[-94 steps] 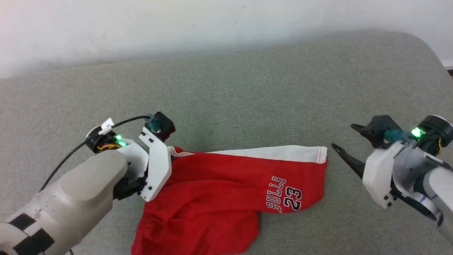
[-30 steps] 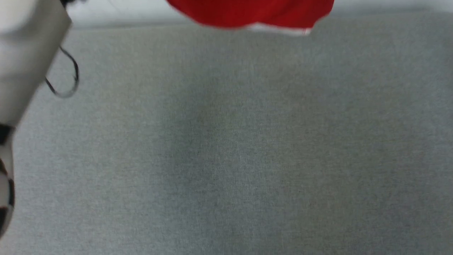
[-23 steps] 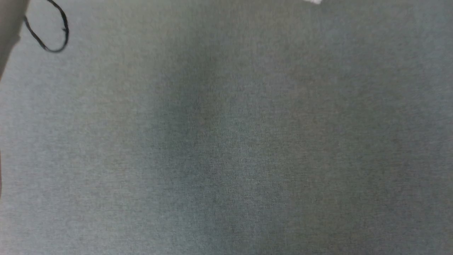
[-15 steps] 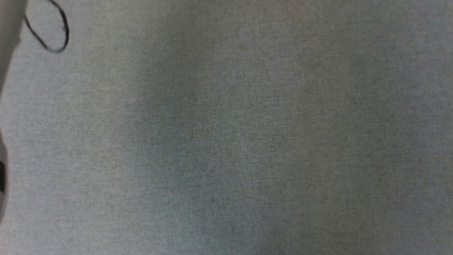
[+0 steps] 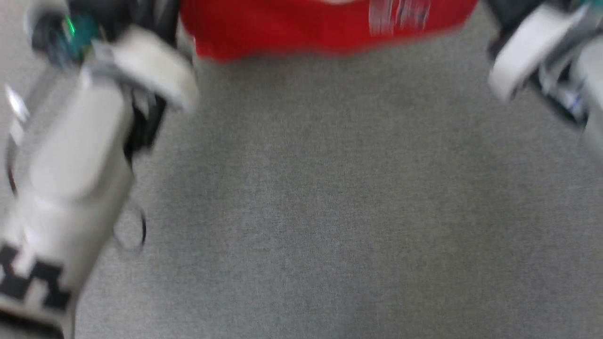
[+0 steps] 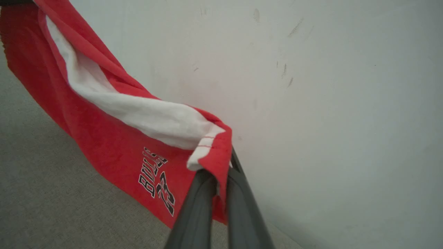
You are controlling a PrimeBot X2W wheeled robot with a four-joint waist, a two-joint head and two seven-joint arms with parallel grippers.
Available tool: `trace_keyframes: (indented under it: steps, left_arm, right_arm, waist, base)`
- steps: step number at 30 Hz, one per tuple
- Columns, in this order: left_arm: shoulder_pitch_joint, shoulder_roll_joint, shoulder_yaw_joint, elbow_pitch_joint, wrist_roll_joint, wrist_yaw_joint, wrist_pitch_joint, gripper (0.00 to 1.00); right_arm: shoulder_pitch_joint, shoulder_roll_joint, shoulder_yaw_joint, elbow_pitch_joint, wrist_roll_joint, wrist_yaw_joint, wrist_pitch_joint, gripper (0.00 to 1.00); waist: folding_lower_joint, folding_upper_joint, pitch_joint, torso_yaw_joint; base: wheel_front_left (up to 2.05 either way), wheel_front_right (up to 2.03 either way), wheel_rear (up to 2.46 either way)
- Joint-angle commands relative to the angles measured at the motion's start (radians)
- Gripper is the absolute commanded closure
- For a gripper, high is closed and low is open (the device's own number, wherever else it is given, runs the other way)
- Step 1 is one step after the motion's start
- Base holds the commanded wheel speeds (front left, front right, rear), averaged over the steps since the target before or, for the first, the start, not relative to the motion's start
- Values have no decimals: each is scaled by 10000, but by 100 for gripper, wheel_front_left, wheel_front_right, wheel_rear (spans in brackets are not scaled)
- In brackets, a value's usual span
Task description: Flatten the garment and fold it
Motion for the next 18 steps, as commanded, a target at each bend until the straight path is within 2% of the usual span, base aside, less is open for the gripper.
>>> trace_keyframes:
  steps: [1, 5, 9, 18]
  left_arm:
    - [864, 134, 100, -271, 221, 166, -47, 100]
    - [3365, 171, 399, -1241, 394, 571, -47, 100]
    - [5504, 288, 394, -1776, 540, 662, -47, 100]
    - [8248, 595, 185, -2289, 633, 696, -47, 100]
  right_arm:
    - [610, -224, 79, -282, 135, -13, -82, 100]
    - [2470, -807, 347, -1224, 435, -13, -103, 100]
    - [4214, -1319, 690, -1952, 541, -13, -86, 100]
    - [7607, -1883, 769, -3436, 684, -13, 458, 100]
  waist:
    - [2, -1, -800, -36]
    - [2, -1, -1498, 5]
    - [2, -1, -2150, 52]
    - [2, -1, -3271, 147]
  base:
    - [0, 0, 0]
    - [0, 0, 0]
    - [0, 0, 0]
    - [0, 0, 0]
